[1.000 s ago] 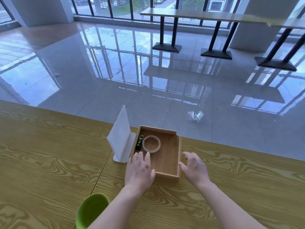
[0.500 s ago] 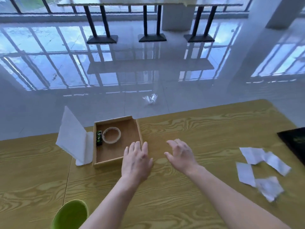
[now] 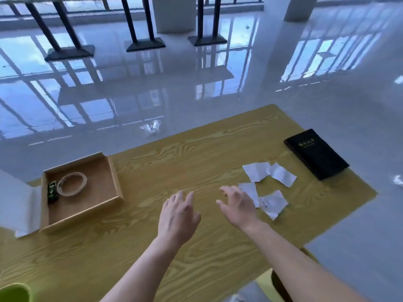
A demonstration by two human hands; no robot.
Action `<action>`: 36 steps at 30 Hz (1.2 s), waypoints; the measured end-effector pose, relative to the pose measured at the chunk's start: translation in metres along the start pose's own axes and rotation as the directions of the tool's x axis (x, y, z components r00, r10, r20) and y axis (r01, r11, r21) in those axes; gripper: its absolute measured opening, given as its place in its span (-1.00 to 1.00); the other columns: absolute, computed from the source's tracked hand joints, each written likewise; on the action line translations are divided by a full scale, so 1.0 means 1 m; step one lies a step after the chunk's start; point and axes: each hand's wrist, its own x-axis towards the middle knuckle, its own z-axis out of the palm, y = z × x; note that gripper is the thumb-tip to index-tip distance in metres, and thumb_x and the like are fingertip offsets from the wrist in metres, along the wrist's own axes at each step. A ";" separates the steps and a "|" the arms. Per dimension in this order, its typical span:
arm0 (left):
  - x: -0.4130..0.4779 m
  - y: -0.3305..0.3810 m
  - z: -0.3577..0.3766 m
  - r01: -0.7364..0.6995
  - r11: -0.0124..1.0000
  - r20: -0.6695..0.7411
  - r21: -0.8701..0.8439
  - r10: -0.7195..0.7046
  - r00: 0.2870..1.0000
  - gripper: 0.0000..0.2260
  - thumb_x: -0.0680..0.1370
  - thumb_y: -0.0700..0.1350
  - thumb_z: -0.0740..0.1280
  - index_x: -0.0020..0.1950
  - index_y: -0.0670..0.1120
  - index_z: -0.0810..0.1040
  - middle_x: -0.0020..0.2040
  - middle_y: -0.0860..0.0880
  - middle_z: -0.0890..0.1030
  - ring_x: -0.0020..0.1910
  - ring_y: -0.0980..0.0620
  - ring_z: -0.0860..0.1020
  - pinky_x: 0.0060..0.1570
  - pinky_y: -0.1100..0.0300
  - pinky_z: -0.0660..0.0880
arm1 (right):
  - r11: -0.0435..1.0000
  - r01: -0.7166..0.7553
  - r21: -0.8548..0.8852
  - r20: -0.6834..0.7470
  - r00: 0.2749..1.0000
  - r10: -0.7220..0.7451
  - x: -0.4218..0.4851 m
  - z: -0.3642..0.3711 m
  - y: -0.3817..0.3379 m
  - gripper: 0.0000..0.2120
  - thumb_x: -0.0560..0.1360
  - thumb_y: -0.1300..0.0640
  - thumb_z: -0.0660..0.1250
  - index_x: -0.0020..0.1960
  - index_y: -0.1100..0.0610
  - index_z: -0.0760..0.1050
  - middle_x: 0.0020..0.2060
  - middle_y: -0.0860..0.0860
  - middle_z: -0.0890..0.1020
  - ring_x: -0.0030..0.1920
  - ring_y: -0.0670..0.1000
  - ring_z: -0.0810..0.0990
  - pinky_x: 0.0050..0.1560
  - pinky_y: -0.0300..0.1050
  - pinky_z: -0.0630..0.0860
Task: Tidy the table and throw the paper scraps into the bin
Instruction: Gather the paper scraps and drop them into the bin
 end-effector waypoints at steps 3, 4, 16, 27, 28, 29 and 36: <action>0.006 0.045 0.016 -0.035 0.999 0.021 -0.015 0.035 0.999 -0.57 0.54 0.13 0.26 0.36 0.00 0.41 0.20 -0.04 0.49 0.18 -0.08 0.47 0.16 0.06 0.42 | 0.997 -0.064 0.030 -0.017 0.998 0.065 -0.007 -0.020 0.050 -0.58 0.54 0.00 0.33 0.36 0.10 0.45 0.17 0.06 0.57 0.18 0.09 0.55 0.10 -0.04 0.50; 0.009 0.058 0.022 -0.041 0.999 0.026 -0.021 0.042 0.999 -0.60 0.54 0.12 0.26 0.34 0.00 0.43 0.18 -0.04 0.50 0.16 -0.08 0.47 0.14 0.05 0.43 | 0.996 -0.085 0.034 -0.026 0.996 0.086 -0.009 -0.027 0.066 -0.61 0.54 0.02 0.33 0.33 0.11 0.47 0.15 0.07 0.57 0.16 0.10 0.55 0.06 -0.04 0.50; 0.082 0.143 0.070 -0.052 0.994 0.097 -0.101 0.062 0.993 -0.66 0.57 0.06 0.35 0.27 -0.07 0.48 0.11 -0.06 0.52 0.11 -0.09 0.49 0.07 0.06 0.47 | 0.969 -0.211 -0.127 0.019 0.976 0.215 0.008 -0.055 0.176 -0.55 0.51 -0.02 0.36 0.33 0.10 0.39 0.18 0.07 0.44 0.16 0.09 0.41 0.03 -0.11 0.45; 0.143 0.142 0.097 -0.154 0.986 0.215 0.065 0.137 0.967 -0.66 0.48 0.08 0.47 0.07 -0.08 0.46 0.05 -0.08 0.45 0.01 -0.08 0.45 -0.04 0.08 0.44 | 0.938 -0.260 -0.231 0.069 0.957 0.282 0.024 -0.037 0.184 -0.47 0.51 0.00 0.40 0.40 0.10 0.30 0.20 0.07 0.41 0.19 0.08 0.38 0.05 -0.08 0.53; 0.145 0.141 0.099 -0.168 0.984 0.215 0.063 0.151 0.965 -0.68 0.47 0.06 0.48 0.06 -0.08 0.48 0.05 -0.08 0.45 0.00 -0.08 0.44 -0.05 0.08 0.42 | 0.936 -0.265 -0.233 0.060 0.956 0.286 0.023 -0.037 0.185 -0.52 0.51 0.04 0.39 0.37 0.11 0.33 0.18 0.07 0.42 0.18 0.08 0.39 0.02 -0.08 0.53; 0.147 0.139 0.101 -0.176 0.983 0.215 0.053 0.161 0.963 -0.70 0.46 0.05 0.48 0.04 -0.08 0.49 0.04 -0.07 0.44 -0.01 -0.08 0.43 -0.05 0.09 0.40 | 0.935 -0.269 -0.233 0.048 0.957 0.287 0.023 -0.036 0.186 -0.58 0.52 0.08 0.38 0.32 0.12 0.37 0.15 0.07 0.44 0.16 0.07 0.40 0.01 -0.08 0.54; 0.149 0.133 0.110 -0.069 0.990 0.167 -0.126 0.090 0.982 -0.81 0.45 -0.11 0.43 0.04 -0.06 0.58 0.01 -0.03 0.45 0.03 -0.07 0.44 -0.03 0.07 0.46 | 0.940 -0.338 -0.053 -0.049 0.941 0.336 0.011 -0.029 0.193 -0.90 0.57 0.15 0.28 -0.08 0.15 0.53 -0.15 0.01 0.52 -0.13 0.03 0.50 -0.25 -0.18 0.37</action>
